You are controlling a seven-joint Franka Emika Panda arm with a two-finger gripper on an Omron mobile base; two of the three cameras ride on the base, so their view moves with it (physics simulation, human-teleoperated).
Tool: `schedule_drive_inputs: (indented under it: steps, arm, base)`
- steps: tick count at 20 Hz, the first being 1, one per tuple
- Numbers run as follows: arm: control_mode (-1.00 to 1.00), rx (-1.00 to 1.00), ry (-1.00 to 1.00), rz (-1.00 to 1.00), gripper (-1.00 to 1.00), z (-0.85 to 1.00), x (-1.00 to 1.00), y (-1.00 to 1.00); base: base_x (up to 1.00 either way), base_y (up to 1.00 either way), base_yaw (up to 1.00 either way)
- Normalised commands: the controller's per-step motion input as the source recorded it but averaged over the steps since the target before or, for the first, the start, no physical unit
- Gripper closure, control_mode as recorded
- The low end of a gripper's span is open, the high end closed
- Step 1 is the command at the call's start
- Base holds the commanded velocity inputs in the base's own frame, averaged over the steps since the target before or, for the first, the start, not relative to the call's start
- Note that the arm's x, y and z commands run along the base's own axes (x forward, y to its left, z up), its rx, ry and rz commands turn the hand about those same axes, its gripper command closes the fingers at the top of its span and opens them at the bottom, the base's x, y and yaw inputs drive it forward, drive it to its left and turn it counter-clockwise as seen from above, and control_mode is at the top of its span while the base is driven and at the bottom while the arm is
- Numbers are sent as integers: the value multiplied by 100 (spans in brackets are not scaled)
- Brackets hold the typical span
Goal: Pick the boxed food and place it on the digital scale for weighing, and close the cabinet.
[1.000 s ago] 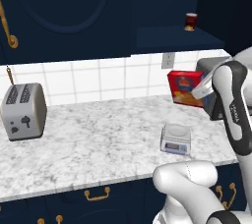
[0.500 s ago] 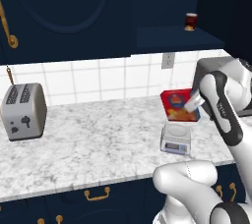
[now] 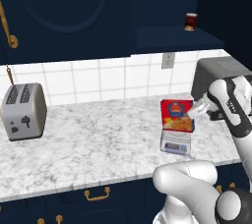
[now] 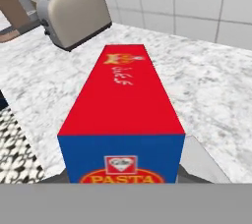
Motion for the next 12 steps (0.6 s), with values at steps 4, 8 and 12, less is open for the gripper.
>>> schedule_drive_inputs:
  steps: [4, 8, 12]
  arm:
    - [-100, 1, 0, 0, 100, -8, 0, -1]
    - [-100, 0, 0, 0, 100, -24, 3, -18]
    - [-100, 8, -3, 0, 100, -18, 4, -23]
  base:
    - [0, 0, 0]
    - [0, 0, 0]
    - [0, 0, 0]
